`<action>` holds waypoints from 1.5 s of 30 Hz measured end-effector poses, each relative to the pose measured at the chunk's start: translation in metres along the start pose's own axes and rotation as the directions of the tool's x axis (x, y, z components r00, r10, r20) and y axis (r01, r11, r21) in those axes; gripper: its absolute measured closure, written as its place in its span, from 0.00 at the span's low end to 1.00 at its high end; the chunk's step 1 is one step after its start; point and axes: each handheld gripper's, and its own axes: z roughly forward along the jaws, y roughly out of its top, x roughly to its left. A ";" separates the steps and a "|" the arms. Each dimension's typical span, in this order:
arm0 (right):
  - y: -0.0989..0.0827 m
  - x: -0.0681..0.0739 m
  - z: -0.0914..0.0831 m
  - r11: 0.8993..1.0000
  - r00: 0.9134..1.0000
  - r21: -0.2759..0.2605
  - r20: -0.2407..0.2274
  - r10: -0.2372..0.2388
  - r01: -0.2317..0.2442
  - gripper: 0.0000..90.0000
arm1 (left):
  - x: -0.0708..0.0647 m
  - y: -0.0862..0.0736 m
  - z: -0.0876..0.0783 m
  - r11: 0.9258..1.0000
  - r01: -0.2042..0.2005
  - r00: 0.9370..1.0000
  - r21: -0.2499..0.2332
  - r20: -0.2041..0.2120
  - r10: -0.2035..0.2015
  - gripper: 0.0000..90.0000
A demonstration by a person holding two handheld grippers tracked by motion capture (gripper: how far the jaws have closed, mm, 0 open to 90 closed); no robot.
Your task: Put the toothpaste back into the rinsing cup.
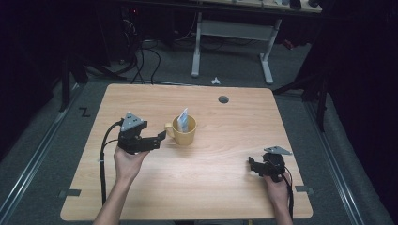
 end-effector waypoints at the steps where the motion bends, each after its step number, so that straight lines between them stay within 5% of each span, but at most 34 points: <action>1: 0.000 0.000 0.000 1.000 1.000 0.001 0.000 0.001 -0.001 0.21 | 0.000 0.000 -0.001 1.000 0.000 1.000 0.000 -0.002 0.000 0.21; 45: 0.000 0.000 0.000 1.000 1.000 0.001 0.001 0.002 -0.002 0.21 | 0.021 -0.027 -0.023 0.999 0.052 0.997 0.014 -0.056 -0.051 0.24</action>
